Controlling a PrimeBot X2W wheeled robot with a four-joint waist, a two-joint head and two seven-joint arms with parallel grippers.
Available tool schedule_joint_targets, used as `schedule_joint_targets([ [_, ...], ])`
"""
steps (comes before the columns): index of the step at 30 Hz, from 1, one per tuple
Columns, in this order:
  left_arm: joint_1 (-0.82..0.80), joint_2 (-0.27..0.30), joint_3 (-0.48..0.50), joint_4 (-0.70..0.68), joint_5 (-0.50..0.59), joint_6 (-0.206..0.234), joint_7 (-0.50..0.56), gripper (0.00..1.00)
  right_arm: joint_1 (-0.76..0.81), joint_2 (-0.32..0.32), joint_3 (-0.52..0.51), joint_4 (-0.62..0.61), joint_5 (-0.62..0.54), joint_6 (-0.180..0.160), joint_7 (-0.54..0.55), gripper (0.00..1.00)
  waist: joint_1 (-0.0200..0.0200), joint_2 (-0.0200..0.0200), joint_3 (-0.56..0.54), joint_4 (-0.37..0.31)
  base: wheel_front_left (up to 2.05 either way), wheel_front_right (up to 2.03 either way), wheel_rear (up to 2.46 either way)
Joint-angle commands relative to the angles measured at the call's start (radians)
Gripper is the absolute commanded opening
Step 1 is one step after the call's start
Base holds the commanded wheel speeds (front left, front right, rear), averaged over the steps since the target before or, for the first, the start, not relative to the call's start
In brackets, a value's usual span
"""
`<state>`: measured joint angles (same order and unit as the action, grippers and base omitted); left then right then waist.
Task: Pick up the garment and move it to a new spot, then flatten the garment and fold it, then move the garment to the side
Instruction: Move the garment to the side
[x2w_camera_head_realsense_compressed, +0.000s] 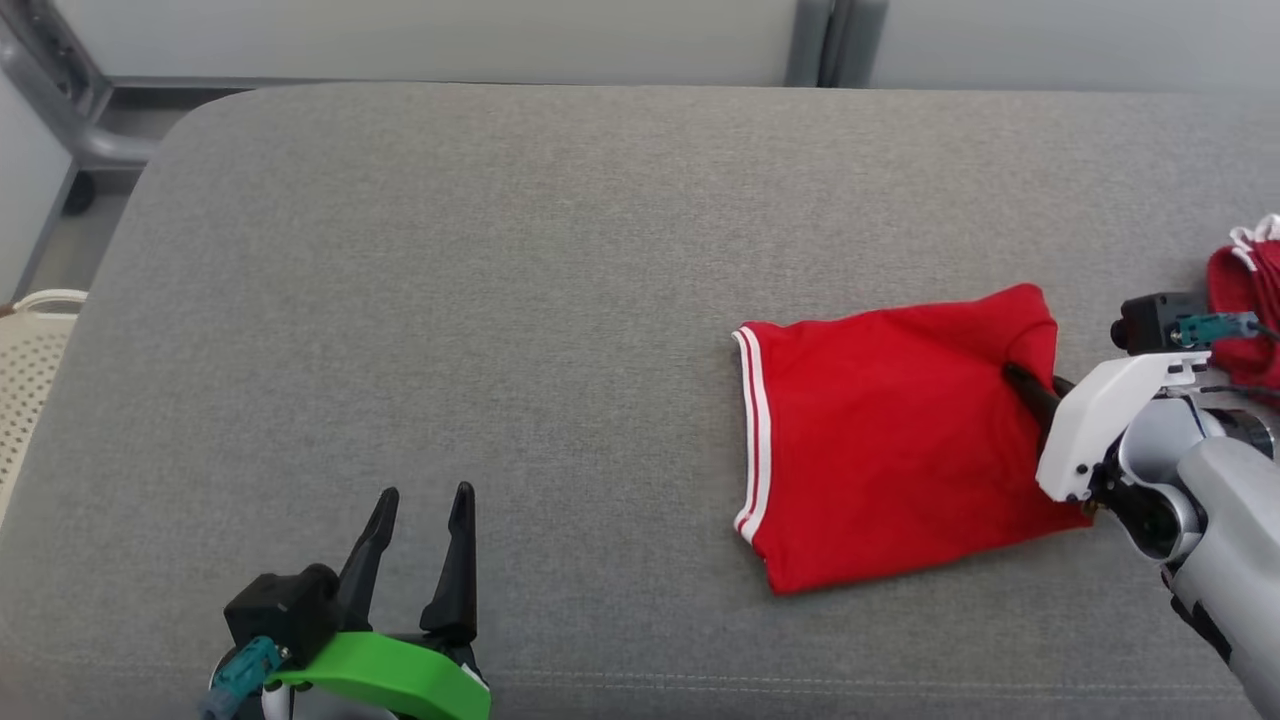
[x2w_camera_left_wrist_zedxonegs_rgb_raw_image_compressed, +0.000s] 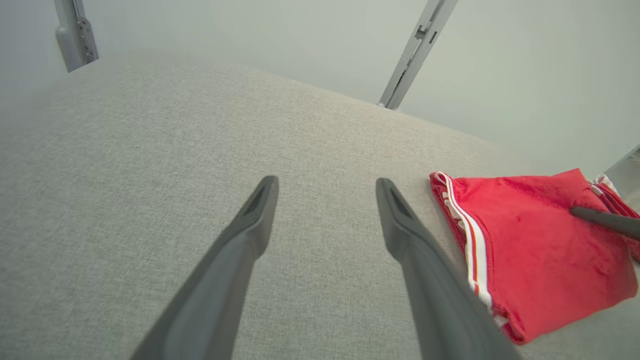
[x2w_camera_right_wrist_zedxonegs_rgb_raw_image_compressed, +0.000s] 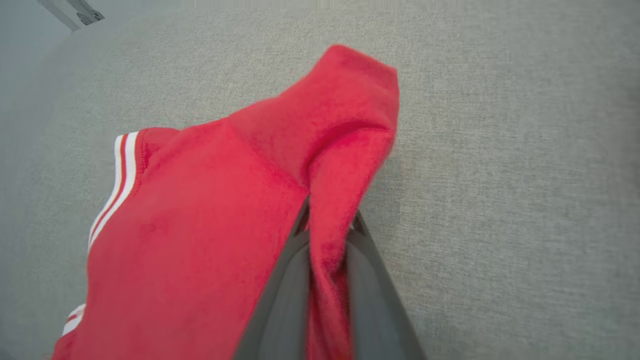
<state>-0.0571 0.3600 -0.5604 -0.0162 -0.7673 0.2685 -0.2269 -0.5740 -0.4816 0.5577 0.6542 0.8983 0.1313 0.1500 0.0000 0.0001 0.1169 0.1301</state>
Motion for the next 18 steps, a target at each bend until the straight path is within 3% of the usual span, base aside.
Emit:
schedule_joint_targets([
  [1,-0.015,0.008,-0.003,-0.001,0.009,0.003,0.001,1.0,-0.012,-0.017,-0.01,-0.01,-0.011,-0.001,0.006,0.0,0.0,-0.0001,-0.008,-0.088,0.0,0.0,0.0],
  [12,-0.034,0.027,0.0,0.002,0.031,0.017,0.007,1.0,-0.042,-0.049,-0.06,-0.068,-0.064,-0.001,0.059,0.0,0.0,-0.0001,-0.013,-0.308,0.0,0.0,0.0],
  [18,-0.039,0.037,0.008,-0.003,0.029,0.022,0.012,1.0,-0.054,-0.031,-0.075,-0.093,-0.093,-0.001,0.086,0.0,0.0,-0.0001,0.0,-0.372,0.0,0.0,0.0],
])
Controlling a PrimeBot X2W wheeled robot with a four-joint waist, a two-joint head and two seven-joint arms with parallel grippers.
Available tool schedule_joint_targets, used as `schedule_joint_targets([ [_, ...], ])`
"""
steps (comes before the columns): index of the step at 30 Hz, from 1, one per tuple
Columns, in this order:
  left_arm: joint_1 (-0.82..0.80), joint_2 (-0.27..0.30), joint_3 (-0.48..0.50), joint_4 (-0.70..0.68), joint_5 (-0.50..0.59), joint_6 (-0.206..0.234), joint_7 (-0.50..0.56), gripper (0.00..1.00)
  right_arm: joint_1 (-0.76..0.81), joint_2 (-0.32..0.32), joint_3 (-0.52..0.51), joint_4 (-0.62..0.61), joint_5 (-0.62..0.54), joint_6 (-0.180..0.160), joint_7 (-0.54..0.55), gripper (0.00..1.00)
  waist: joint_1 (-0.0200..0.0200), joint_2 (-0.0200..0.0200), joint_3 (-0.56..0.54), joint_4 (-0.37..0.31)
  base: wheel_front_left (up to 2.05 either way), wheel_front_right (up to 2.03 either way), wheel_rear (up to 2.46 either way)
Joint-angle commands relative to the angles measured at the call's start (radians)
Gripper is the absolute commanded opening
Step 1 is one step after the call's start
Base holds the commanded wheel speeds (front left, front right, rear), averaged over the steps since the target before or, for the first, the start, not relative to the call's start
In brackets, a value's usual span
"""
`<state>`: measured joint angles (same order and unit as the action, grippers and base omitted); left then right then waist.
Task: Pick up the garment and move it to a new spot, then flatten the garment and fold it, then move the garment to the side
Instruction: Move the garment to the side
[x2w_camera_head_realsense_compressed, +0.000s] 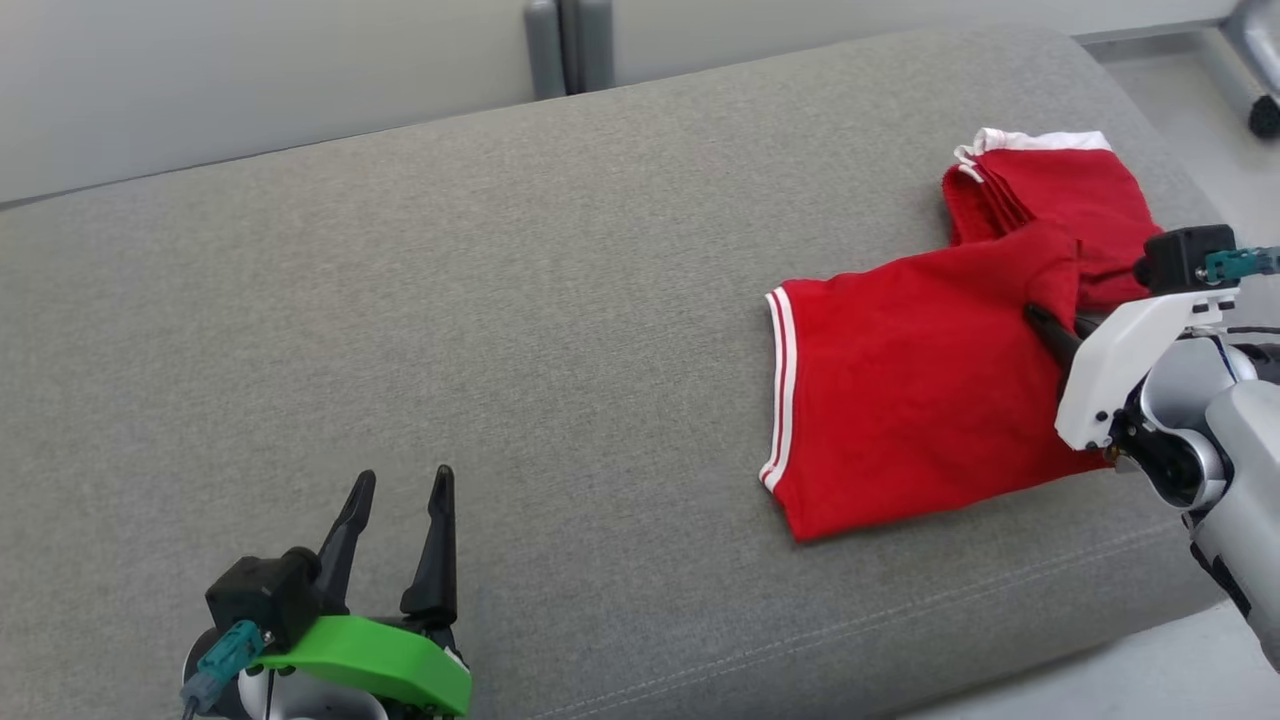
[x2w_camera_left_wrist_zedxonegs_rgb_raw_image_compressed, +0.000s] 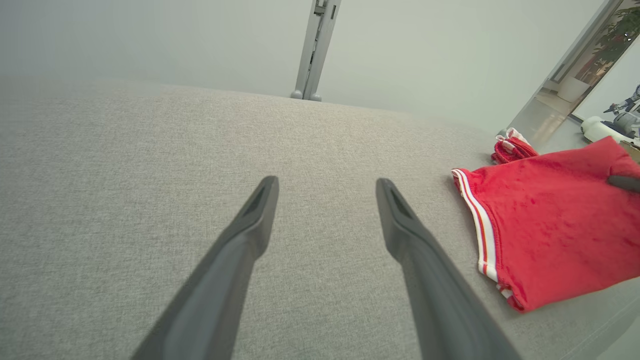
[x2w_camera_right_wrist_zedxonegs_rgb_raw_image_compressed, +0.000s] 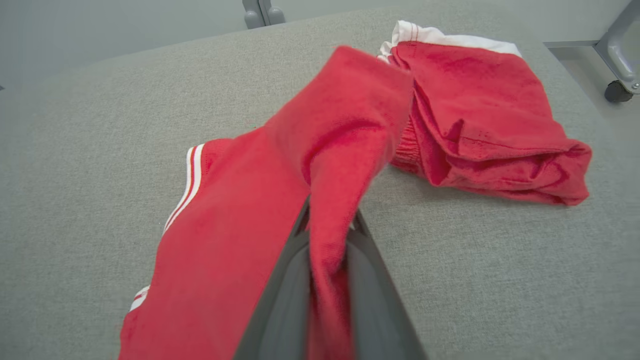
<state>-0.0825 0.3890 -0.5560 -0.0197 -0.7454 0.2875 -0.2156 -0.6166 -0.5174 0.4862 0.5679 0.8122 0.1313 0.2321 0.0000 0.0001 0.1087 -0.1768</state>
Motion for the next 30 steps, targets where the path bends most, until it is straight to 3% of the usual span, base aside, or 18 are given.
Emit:
schedule_joint_targets([
  [1,-0.014,0.011,0.005,-0.001,0.007,0.004,0.002,1.0,-0.017,0.011,-0.005,-0.009,-0.01,-0.001,0.007,0.0,0.0,-0.0001,0.012,-0.073,0.0,0.0,0.0],
  [14,-0.025,0.029,0.02,-0.004,-0.003,0.004,0.006,1.0,-0.148,0.077,-0.034,0.034,-0.088,-0.001,0.052,0.0,0.0,-0.0001,0.019,-0.059,0.0,0.0,0.0],
  [23,-0.023,0.034,0.027,-0.015,-0.011,0.007,0.003,1.0,-0.307,0.082,-0.048,0.109,-0.155,-0.001,0.108,0.0,0.0,-0.0001,0.026,-0.019,0.0,0.0,0.0],
  [30,-0.027,0.042,0.031,-0.025,-0.01,0.01,0.004,1.0,-0.379,0.049,-0.048,0.139,-0.184,-0.001,0.142,0.0,0.0,-0.0001,0.041,0.002,0.0,0.0,0.0],
])
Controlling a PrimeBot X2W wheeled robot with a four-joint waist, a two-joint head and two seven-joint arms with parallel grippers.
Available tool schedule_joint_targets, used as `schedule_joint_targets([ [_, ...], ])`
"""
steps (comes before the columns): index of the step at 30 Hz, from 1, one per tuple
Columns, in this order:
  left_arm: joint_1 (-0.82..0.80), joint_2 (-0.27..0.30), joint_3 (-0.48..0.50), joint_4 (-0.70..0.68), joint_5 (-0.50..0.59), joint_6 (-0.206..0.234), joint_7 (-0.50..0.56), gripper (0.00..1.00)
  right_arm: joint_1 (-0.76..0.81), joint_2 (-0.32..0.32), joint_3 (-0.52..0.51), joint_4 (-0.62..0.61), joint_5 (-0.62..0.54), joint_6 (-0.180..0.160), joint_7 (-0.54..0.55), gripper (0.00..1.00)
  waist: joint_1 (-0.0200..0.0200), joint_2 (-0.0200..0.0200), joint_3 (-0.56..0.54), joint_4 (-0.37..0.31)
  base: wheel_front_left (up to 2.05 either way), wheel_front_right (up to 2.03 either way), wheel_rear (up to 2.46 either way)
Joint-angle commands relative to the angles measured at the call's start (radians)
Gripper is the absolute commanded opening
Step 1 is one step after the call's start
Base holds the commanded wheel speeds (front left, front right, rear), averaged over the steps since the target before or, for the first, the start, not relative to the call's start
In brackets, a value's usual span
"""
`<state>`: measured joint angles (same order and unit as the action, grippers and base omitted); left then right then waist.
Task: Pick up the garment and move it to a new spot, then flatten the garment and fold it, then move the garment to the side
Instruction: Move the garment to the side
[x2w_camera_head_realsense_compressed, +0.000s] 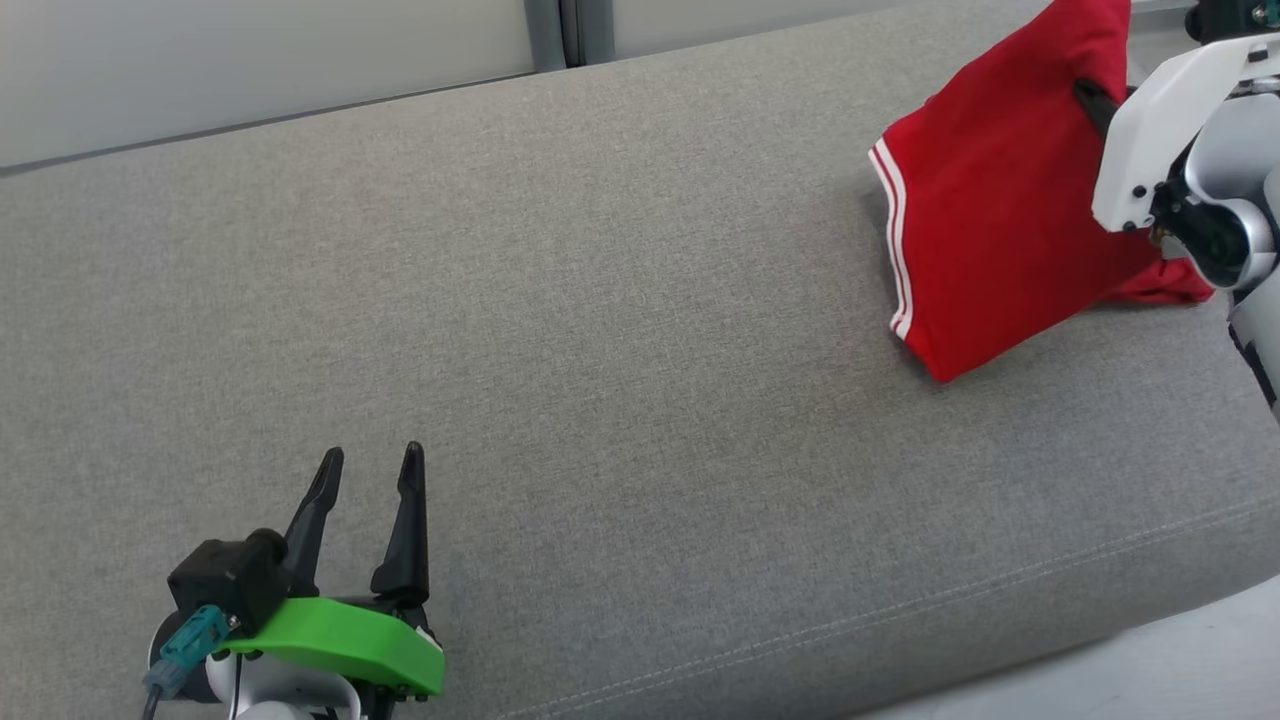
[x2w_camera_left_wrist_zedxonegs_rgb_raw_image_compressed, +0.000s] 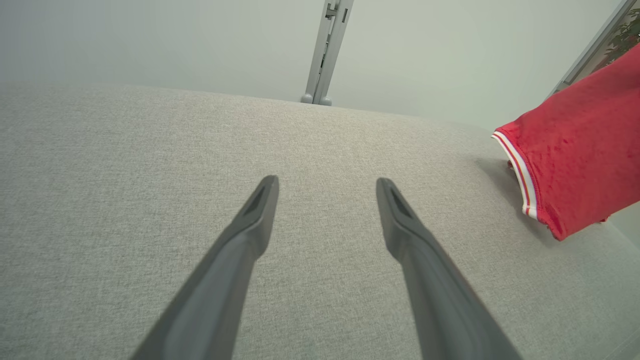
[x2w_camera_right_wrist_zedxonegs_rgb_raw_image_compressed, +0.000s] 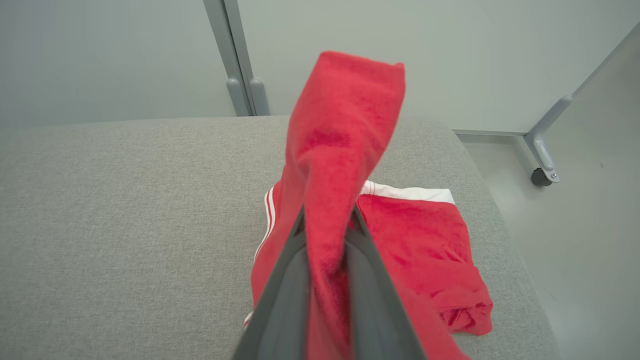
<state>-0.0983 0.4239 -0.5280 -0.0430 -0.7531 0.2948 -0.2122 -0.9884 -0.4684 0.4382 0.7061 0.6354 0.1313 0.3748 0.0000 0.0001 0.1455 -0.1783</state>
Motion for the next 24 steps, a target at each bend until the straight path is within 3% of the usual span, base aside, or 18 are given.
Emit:
schedule_joint_targets([
  [1,-0.014,0.01,0.003,-0.004,-0.002,0.003,0.002,1.0,-0.016,-0.008,-0.002,0.002,-0.006,-0.001,-0.001,0.0,0.0,-0.0001,0.009,0.007,0.0,0.0,0.0],
  [11,-0.052,0.036,0.002,-0.028,0.017,0.006,0.026,1.0,-0.048,-0.069,-0.015,0.059,0.021,-0.001,-0.033,0.0,0.0,-0.0001,0.072,0.036,0.0,0.0,0.0],
  [19,-0.09,0.075,-0.007,-0.081,0.049,0.019,0.067,1.0,-0.087,-0.182,-0.013,0.144,-0.04,-0.001,-0.157,0.0,0.0,-0.0001,0.154,0.066,0.0,0.0,0.0],
  [24,-0.113,0.094,-0.011,-0.118,0.067,0.027,0.089,1.0,-0.098,-0.217,0.004,0.18,-0.075,-0.001,-0.22,0.0,0.0,-0.0001,0.191,0.081,0.0,0.0,0.0],
])
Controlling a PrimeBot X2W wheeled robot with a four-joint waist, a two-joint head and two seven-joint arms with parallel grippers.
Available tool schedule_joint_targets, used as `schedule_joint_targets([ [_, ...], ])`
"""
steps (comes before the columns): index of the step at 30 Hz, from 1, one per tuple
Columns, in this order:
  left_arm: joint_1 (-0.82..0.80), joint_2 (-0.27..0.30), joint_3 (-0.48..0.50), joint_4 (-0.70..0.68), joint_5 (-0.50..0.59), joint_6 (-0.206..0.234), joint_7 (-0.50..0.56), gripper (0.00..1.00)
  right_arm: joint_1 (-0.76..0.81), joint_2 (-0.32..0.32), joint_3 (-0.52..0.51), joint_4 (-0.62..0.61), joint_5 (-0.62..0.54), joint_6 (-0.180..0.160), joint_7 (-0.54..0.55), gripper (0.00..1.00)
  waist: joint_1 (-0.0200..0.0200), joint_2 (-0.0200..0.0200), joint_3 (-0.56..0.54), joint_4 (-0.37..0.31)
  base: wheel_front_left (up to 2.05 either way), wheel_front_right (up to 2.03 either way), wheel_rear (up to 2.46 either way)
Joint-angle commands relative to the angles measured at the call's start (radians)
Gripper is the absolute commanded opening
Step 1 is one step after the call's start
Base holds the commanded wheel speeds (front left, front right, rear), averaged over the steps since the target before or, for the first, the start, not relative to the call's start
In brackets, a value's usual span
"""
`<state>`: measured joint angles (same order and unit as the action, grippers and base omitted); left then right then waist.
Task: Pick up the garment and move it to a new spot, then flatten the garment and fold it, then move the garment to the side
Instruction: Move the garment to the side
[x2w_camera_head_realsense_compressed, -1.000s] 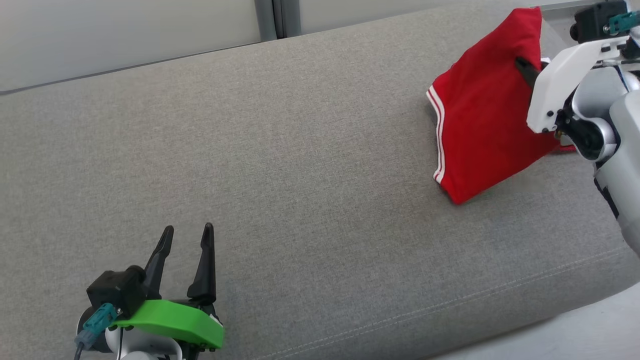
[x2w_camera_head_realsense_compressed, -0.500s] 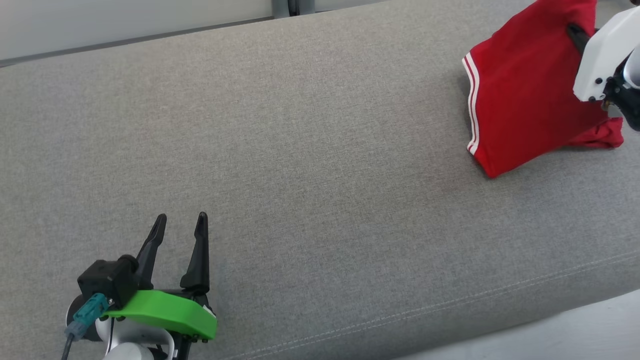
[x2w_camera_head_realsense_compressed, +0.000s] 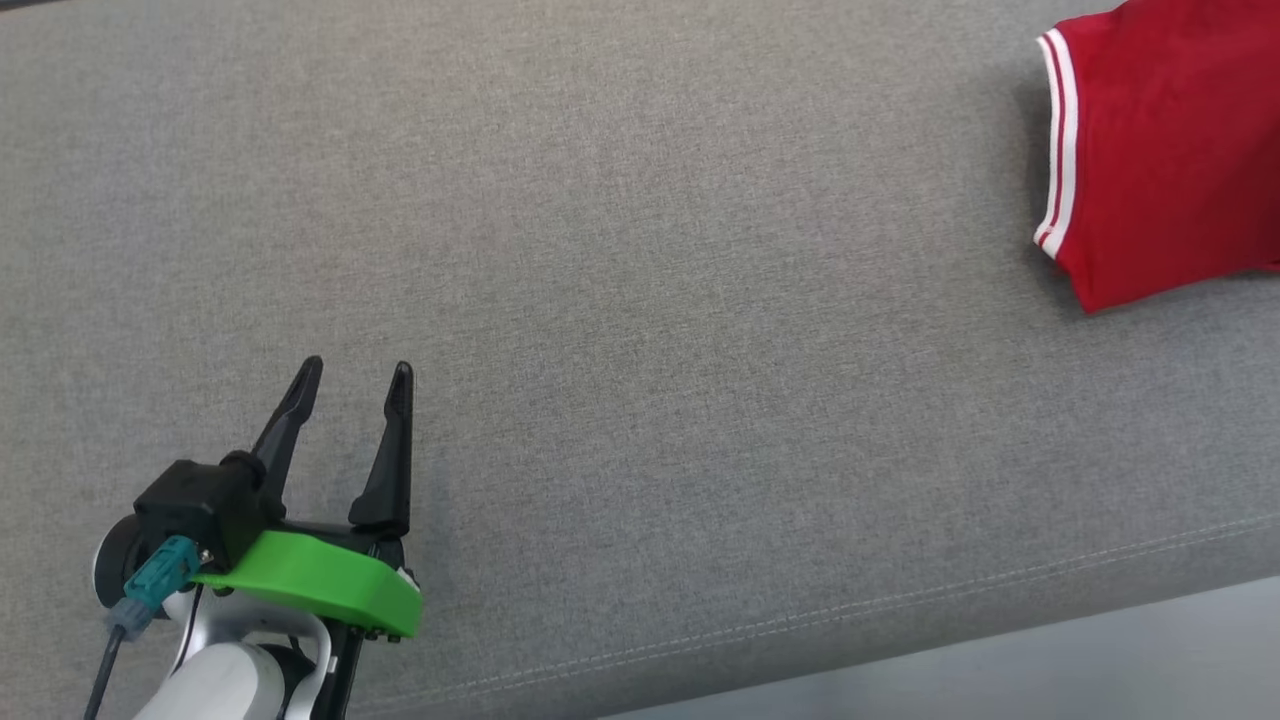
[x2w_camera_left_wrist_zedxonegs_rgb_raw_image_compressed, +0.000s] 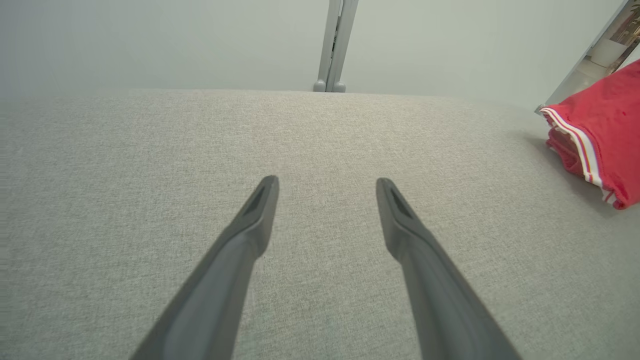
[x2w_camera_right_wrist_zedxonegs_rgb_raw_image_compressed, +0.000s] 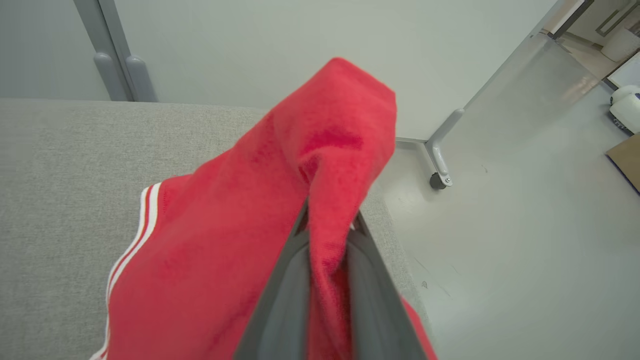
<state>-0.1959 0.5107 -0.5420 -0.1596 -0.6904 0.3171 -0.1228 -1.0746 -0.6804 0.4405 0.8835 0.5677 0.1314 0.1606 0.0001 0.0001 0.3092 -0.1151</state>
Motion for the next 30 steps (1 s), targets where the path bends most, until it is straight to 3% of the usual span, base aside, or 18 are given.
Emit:
schedule_joint_targets([
  [1,-0.021,0.012,0.002,-0.01,0.011,0.009,0.008,1.0,-0.017,-0.012,0.001,0.012,-0.01,-0.001,-0.022,0.0,-0.0001,-0.0001,0.036,0.022,0.0,0.0,0.0],
  [6,-0.043,0.048,0.001,-0.06,0.042,0.031,0.047,1.0,-0.031,-0.031,0.014,0.076,-0.04,-0.001,-0.111,0.0,-0.0001,-0.0001,0.086,0.041,0.0,0.0,0.0],
  [16,-0.034,0.095,0.007,-0.133,0.066,0.067,0.09,1.0,-0.059,-0.034,0.009,0.21,-0.075,-0.001,-0.184,0.0,-0.0001,-0.0001,0.146,0.041,0.0,0.0,0.0],
  [17,-0.034,0.097,0.007,-0.138,0.068,0.071,0.091,1.0,-0.066,-0.032,0.009,0.225,-0.085,-0.001,-0.196,0.3,-0.0001,-0.0001,0.151,0.039,0.0,0.0,0.0],
  [18,-0.035,0.098,0.007,-0.143,0.07,0.072,0.094,1.0,-0.07,-0.029,0.007,0.241,-0.094,-0.001,-0.204,0.74,-0.0001,-0.0001,0.155,0.037,0.0,0.0,0.0],
  [19,-0.036,0.101,0.007,-0.146,0.071,0.072,0.098,1.0,-0.072,-0.024,0.01,0.255,-0.104,-0.001,-0.212,1.0,-0.0001,-0.0001,0.159,0.035,0.0,0.0,0.0],
  [30,-0.041,0.115,0.007,-0.165,0.077,0.087,0.113,1.0,-0.085,-0.003,0.011,0.365,-0.201,-0.002,-0.311,1.0,-0.0001,-0.0001,0.168,0.012,0.0,0.0,0.0],
])
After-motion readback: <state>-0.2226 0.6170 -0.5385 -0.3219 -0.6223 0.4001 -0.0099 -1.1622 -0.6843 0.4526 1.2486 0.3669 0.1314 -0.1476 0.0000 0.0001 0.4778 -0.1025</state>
